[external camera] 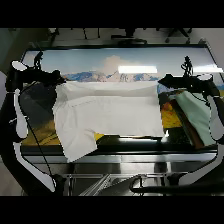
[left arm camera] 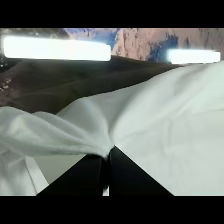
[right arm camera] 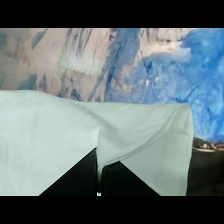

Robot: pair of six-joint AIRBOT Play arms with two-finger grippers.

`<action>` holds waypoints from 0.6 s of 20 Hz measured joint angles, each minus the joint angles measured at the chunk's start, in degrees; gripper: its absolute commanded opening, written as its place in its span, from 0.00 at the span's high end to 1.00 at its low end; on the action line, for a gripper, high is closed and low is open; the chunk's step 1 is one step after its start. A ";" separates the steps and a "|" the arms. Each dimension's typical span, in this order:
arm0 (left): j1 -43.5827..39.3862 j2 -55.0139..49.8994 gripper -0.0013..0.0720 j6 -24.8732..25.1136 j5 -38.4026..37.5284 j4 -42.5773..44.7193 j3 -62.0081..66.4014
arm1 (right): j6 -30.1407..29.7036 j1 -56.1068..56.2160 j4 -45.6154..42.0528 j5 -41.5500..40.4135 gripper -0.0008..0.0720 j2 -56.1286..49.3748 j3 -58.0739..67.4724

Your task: Fold the shirts.

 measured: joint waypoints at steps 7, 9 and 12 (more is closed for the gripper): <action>0.09 -2.62 0.96 -0.83 1.53 7.74 -1.09 | 3.93 1.95 -11.58 1.79 0.97 -0.76 -2.82; 0.09 -2.86 0.96 0.26 1.95 9.01 -1.20 | 4.52 2.60 -13.16 1.90 0.96 -0.81 -4.68; 0.15 -3.56 0.96 2.21 1.97 10.05 -1.27 | 4.94 3.06 -14.58 0.66 0.96 -0.81 -6.21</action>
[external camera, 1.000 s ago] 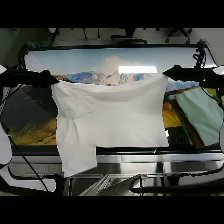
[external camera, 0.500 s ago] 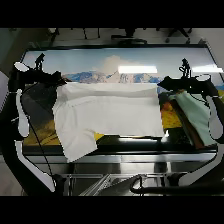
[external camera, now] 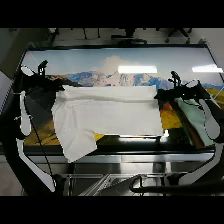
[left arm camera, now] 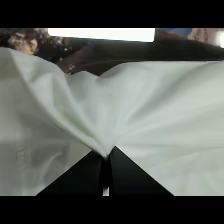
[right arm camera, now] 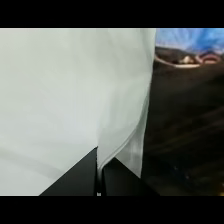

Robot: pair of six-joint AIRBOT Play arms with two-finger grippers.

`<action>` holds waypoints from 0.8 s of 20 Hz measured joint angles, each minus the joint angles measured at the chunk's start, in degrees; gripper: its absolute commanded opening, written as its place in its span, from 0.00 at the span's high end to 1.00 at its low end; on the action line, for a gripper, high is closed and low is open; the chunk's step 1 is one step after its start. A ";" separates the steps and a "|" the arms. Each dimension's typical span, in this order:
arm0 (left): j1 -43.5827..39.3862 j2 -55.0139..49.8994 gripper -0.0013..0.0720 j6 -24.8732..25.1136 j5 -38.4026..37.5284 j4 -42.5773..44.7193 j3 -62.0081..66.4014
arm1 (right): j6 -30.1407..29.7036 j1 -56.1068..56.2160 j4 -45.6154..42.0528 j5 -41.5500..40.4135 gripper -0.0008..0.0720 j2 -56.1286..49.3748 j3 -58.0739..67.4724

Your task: Fold the shirts.

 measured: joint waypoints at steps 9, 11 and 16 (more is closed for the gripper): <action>-0.46 -1.03 0.18 0.94 -4.61 -0.31 1.22 | -1.38 2.21 0.96 -2.40 0.47 0.63 -0.70; 0.02 -0.85 0.15 -1.31 -8.15 -0.66 3.54 | -1.55 1.97 0.44 -1.77 0.47 2.67 -0.55; 3.34 6.95 0.15 -6.32 -15.45 -1.14 -2.58 | 5.40 -2.25 -9.51 5.18 0.50 11.96 -1.20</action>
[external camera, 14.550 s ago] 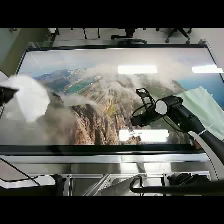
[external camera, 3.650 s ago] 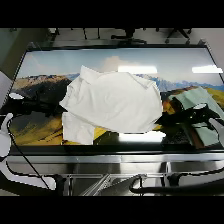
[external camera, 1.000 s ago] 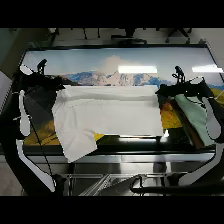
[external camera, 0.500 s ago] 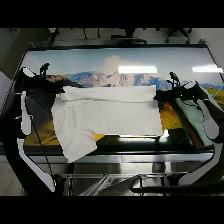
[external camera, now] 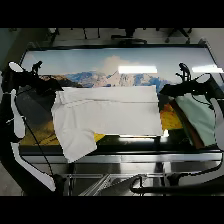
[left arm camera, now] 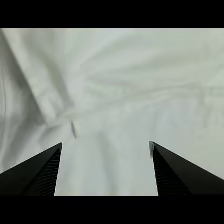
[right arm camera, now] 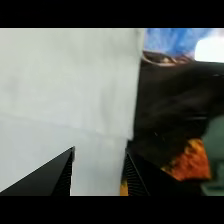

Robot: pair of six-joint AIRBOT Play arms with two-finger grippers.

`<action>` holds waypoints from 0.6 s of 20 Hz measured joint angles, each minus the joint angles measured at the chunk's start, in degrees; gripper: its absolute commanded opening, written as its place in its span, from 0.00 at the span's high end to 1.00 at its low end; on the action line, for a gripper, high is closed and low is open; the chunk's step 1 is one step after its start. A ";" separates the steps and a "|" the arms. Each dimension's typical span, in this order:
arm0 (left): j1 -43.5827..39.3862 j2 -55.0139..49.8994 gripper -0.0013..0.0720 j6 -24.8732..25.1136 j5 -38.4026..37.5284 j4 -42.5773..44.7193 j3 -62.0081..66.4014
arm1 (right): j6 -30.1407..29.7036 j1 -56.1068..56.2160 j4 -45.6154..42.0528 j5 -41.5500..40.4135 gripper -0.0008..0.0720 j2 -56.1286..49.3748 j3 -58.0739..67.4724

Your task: Fold the shirts.

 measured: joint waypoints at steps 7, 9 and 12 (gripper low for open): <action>5.20 21.53 0.16 -1.90 -1.36 0.09 -40.39 | 5.79 -6.45 -6.23 7.58 0.50 8.61 -9.44; 6.95 28.50 0.16 -2.16 0.90 0.24 -54.47 | 6.38 -7.08 -6.12 7.85 0.49 8.59 -11.43; 8.76 34.64 0.16 -2.16 4.68 0.39 -65.72 | 6.64 -7.32 -5.60 7.98 0.49 8.24 -12.33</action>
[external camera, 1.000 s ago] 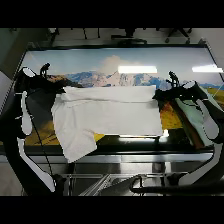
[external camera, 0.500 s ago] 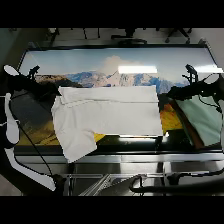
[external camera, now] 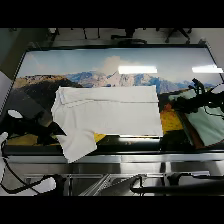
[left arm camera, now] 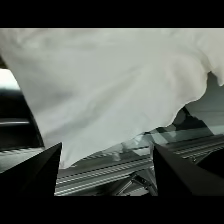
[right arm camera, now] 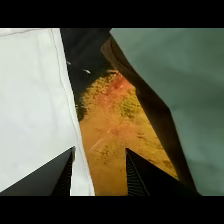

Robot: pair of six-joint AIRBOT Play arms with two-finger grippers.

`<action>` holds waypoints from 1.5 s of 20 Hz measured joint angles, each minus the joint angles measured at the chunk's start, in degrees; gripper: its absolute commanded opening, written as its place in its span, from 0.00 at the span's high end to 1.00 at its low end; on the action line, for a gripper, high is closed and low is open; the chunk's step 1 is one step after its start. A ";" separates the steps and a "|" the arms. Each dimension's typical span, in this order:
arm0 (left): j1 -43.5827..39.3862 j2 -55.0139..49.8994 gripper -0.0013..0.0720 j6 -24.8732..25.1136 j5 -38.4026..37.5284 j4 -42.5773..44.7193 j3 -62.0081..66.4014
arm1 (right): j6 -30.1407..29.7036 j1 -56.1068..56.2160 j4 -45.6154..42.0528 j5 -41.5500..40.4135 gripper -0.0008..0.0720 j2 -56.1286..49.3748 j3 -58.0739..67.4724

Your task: Fold the shirts.

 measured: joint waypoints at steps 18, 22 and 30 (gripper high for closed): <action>-6.73 -3.17 0.96 1.07 16.33 -2.58 -4.76 | -0.66 -0.11 1.92 2.93 0.48 -0.39 -4.52; -8.48 -4.74 0.96 2.03 12.02 -2.60 3.52 | -1.22 -0.07 1.99 3.89 0.48 -0.66 -8.13; -9.03 -5.07 0.96 2.73 1.64 -3.37 14.67 | -2.54 7.15 5.77 2.45 0.67 -4.04 -14.16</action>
